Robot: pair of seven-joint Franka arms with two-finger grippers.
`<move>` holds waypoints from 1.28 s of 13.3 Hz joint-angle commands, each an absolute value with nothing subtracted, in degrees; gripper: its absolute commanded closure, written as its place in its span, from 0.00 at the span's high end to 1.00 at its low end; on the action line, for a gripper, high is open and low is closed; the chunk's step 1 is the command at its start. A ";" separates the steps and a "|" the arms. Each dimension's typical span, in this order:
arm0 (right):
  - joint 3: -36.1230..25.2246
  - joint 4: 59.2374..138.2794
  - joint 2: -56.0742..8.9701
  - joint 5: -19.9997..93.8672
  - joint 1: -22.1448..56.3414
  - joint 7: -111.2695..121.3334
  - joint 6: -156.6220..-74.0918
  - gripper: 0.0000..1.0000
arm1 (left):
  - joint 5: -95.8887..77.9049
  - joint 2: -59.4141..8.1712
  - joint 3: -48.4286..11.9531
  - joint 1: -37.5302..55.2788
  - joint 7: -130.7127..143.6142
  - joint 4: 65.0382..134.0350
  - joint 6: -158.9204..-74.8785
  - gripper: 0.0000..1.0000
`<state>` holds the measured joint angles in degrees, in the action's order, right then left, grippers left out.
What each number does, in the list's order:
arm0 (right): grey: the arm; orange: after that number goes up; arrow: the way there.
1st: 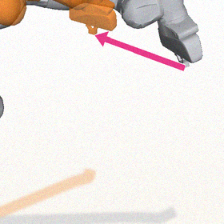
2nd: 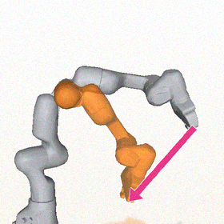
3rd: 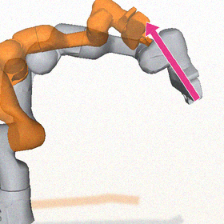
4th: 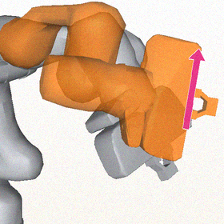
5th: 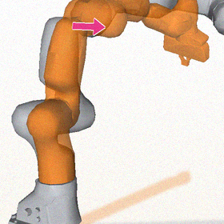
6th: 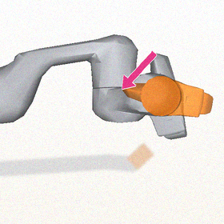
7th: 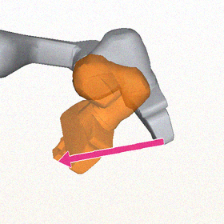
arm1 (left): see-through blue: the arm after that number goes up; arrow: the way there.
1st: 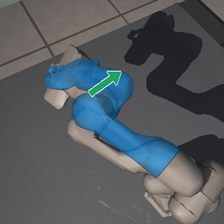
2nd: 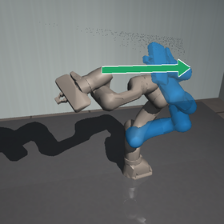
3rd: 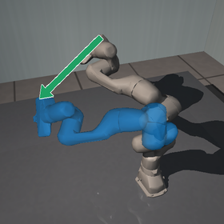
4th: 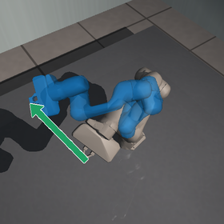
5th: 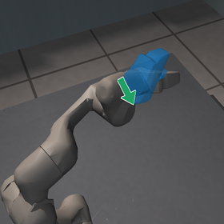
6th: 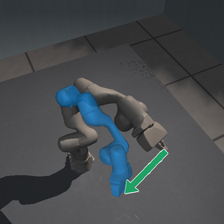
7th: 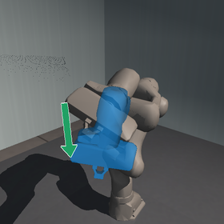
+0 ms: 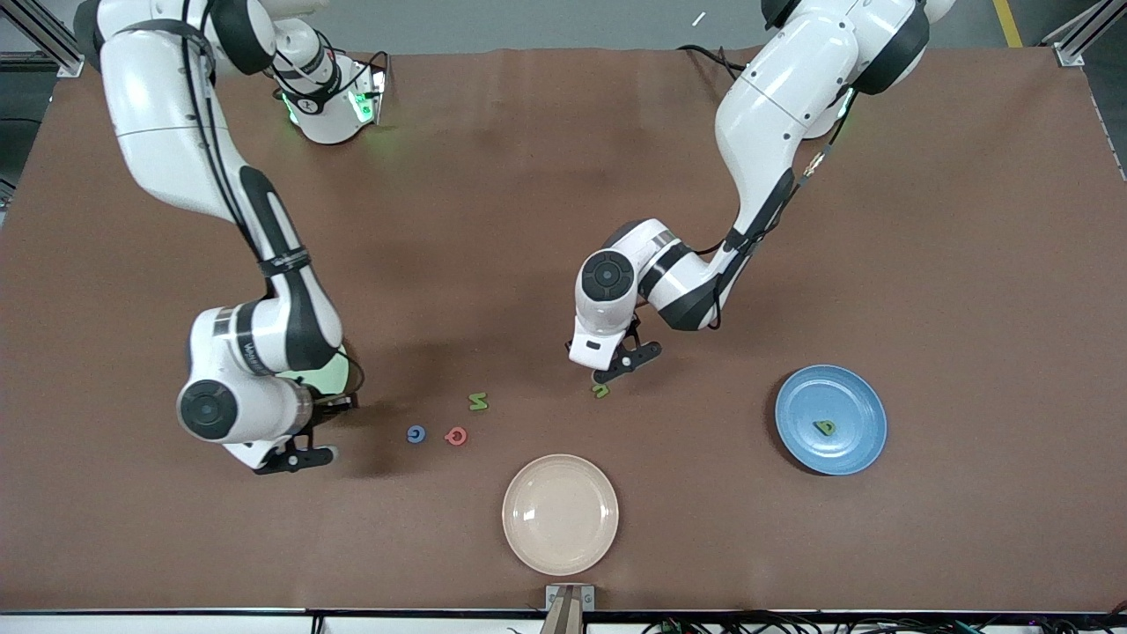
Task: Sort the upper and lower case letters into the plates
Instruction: 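Grasp the blue x with the left gripper while the right gripper grasps the M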
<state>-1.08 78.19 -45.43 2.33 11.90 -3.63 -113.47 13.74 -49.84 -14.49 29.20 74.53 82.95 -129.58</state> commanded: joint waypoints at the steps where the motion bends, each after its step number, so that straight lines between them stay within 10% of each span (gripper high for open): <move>1: -0.44 77.17 -46.05 6.13 14.84 -11.23 -116.09 0.65 | 13.01 -50.01 -14.33 29.18 75.23 82.44 -128.50 0.45; 5: -0.53 77.08 -47.37 7.82 21.96 -26.68 -123.91 0.65 | 13.01 -49.75 -14.15 29.00 76.20 82.09 -128.50 0.03; 17: -0.79 75.59 -53.00 7.12 27.77 -35.86 -132.71 0.67 | 18.54 -42.98 -12.92 8.38 57.70 82.09 -127.97 0.00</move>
